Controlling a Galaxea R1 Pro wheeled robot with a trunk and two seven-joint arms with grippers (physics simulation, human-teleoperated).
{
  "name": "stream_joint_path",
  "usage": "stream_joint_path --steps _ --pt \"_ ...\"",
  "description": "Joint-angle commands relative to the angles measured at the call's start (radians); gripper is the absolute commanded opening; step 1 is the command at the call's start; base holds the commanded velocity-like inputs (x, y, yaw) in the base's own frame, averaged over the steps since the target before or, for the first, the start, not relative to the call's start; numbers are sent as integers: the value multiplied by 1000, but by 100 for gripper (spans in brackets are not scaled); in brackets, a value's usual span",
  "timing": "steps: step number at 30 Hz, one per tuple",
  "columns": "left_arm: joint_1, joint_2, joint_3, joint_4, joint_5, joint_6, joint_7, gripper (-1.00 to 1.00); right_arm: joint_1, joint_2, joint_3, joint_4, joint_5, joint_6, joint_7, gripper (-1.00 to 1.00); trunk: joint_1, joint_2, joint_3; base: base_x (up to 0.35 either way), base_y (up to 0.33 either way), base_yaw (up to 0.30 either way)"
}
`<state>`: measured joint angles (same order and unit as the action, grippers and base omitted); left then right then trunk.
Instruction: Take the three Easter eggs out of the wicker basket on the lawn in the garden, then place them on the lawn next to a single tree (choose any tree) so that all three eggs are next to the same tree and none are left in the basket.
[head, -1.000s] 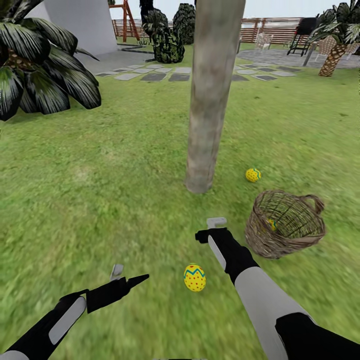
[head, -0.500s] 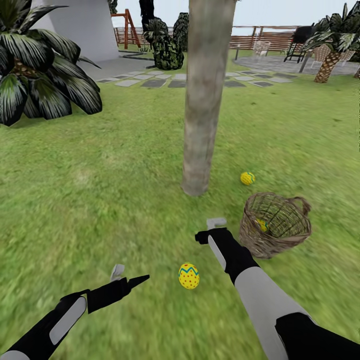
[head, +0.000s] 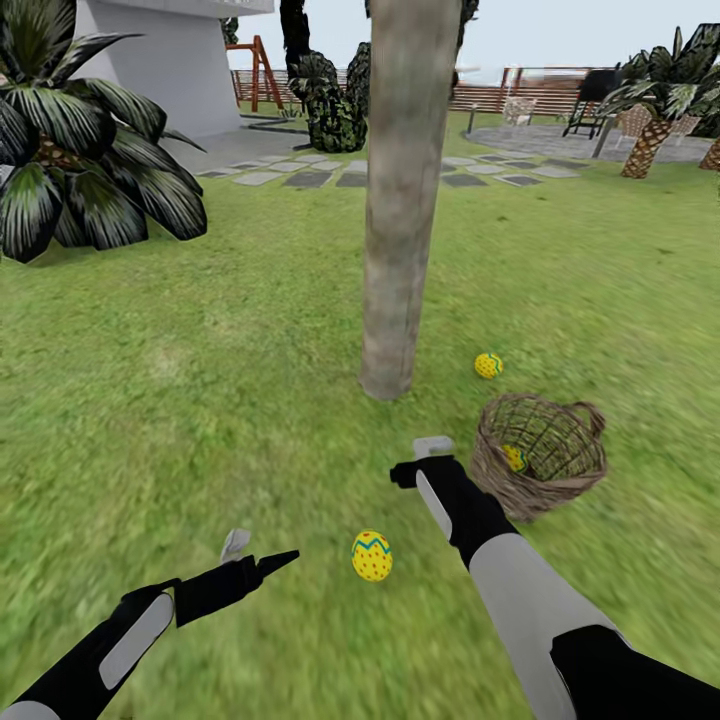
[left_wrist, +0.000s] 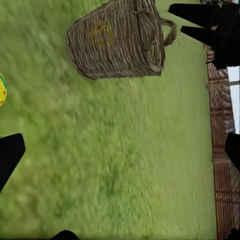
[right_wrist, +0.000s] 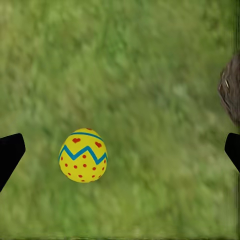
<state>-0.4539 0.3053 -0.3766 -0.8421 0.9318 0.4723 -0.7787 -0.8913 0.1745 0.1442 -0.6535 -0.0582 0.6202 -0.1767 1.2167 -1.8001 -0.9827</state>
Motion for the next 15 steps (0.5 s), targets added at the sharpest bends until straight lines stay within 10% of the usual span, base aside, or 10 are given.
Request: stream_joint_path --steps 1,15 --pt "0 0 0 0 0 0 3 100 0 0 0 0 0 0 0 100 -4 7 5 -225 -195 0" --pt "0 0 3 -2 0 0 6 100 0 0 0 2 0 0 -1 100 -58 105 72 -242 -206 0"
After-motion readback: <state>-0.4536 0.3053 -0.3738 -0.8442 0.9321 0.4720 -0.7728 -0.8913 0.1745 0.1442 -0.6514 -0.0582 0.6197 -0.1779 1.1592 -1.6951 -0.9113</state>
